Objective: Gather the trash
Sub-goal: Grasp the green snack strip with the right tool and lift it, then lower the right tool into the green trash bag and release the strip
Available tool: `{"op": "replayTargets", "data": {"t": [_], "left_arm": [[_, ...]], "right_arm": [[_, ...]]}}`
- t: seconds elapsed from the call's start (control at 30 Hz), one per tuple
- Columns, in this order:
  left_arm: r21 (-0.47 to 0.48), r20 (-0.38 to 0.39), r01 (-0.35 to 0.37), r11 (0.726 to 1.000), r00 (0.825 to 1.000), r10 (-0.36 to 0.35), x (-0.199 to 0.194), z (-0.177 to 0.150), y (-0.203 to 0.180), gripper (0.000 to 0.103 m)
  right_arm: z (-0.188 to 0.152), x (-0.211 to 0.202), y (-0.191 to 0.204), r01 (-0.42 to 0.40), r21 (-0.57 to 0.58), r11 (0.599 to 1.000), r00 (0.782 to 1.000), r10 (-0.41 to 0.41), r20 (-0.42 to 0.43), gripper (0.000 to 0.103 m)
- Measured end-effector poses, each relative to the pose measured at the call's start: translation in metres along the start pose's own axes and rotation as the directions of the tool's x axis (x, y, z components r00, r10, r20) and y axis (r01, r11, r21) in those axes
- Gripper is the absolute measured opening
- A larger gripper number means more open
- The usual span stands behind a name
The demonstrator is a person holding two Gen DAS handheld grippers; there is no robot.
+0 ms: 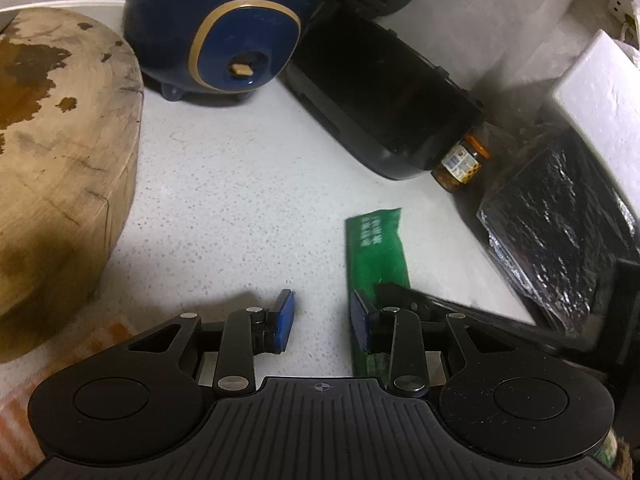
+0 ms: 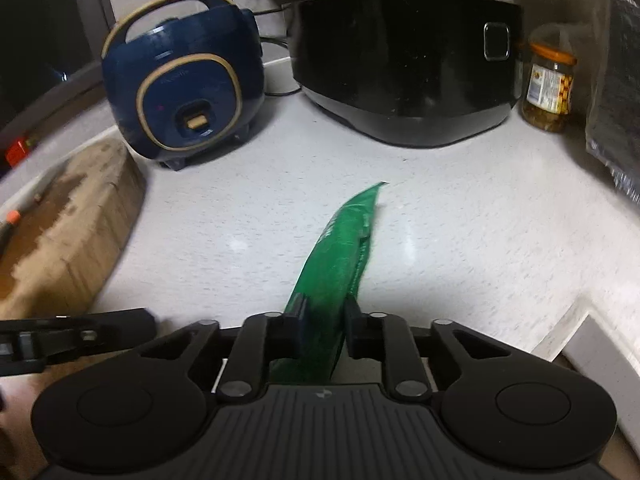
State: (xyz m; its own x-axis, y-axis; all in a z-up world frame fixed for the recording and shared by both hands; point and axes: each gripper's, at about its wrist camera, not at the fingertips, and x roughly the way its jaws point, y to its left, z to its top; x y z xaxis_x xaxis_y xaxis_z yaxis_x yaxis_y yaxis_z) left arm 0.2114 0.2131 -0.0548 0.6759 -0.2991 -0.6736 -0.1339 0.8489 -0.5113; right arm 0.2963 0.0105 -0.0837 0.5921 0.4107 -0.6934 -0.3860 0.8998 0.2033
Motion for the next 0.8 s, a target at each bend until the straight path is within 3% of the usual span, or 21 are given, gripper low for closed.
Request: {"op": "replayTargets", "data": {"t": [0.2,0.4,0.63,0.8], "left_arm": [[0.057,-0.042,0.1,0.993,0.994,-0.098,0.009,0.004,-0.006,0.035],[0.115,-0.064,0.19,0.975,0.981,-0.183,0.009,-0.006,-0.025,0.035],[0.17,-0.06,0.199,0.965,0.98,-0.191,-0.014,-0.037,-0.054,0.035],[0.205,-0.083,0.175,0.963,0.983,-0.161,-0.038,-0.078,-0.082,0.035]], "right_arm": [[-0.013,-0.037,0.002,-0.079,0.154,0.985,0.996,0.071,0.058,0.011],[-0.042,-0.084,-0.009,-0.086,0.298,0.951,0.989,0.046,0.137,0.011],[-0.09,-0.144,-0.042,-0.054,0.382,0.922,0.979,-0.026,0.202,0.011],[-0.162,-0.178,-0.085,-0.003,0.448,0.894,0.976,-0.095,0.195,0.011]]}}
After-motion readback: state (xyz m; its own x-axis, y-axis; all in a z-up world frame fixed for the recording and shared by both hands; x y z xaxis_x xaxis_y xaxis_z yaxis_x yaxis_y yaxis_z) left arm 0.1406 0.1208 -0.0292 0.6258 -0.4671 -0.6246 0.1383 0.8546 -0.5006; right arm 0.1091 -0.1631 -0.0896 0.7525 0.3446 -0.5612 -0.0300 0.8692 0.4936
